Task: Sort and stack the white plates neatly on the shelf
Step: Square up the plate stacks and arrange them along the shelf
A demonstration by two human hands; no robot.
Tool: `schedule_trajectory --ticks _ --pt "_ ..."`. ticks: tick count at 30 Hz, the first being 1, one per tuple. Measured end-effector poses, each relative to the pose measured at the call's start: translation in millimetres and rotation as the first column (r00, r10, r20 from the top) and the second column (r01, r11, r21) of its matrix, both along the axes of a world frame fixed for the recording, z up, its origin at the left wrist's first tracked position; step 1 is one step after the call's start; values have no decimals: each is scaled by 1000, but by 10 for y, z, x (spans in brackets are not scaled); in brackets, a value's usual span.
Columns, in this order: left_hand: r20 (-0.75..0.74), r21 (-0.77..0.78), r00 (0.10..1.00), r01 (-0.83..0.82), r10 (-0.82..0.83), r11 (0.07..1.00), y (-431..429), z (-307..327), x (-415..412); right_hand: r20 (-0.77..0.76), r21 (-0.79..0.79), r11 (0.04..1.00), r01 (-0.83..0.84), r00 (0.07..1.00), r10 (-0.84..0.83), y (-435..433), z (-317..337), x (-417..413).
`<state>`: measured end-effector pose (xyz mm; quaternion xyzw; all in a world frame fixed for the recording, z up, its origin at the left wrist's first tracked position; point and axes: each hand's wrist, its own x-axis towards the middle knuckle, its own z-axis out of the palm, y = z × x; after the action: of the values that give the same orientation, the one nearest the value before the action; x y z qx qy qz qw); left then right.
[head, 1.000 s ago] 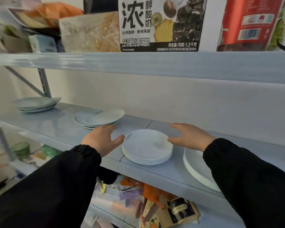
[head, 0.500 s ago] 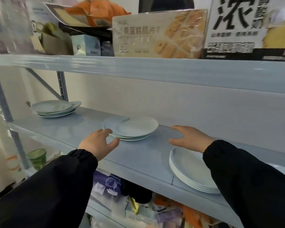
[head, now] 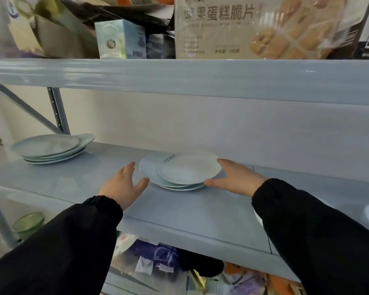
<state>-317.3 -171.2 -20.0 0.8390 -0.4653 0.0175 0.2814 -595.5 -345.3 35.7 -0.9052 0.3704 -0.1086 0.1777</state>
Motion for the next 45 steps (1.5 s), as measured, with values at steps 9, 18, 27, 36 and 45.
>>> schedule_trajectory --ticks 9,18,27,36,45 --pt "-226 12 969 101 -95 995 -514 -128 269 434 265 930 255 830 -351 21 -678 668" --pt "-295 -34 932 211 -212 977 -760 -327 456 482 287 942 174 824 -299 -118 -845 676" --pt "-265 -103 864 416 -428 904 -663 -253 453 434 203 967 154 871 -229 -96 -807 672" --pt "-254 -120 886 369 -388 922 -630 -226 353 379 231 968 99 907 -183 -73 -886 632" --pt "-218 -98 894 378 -391 921 -600 -110 201 351 189 977 97 923 -159 -133 -1009 675"
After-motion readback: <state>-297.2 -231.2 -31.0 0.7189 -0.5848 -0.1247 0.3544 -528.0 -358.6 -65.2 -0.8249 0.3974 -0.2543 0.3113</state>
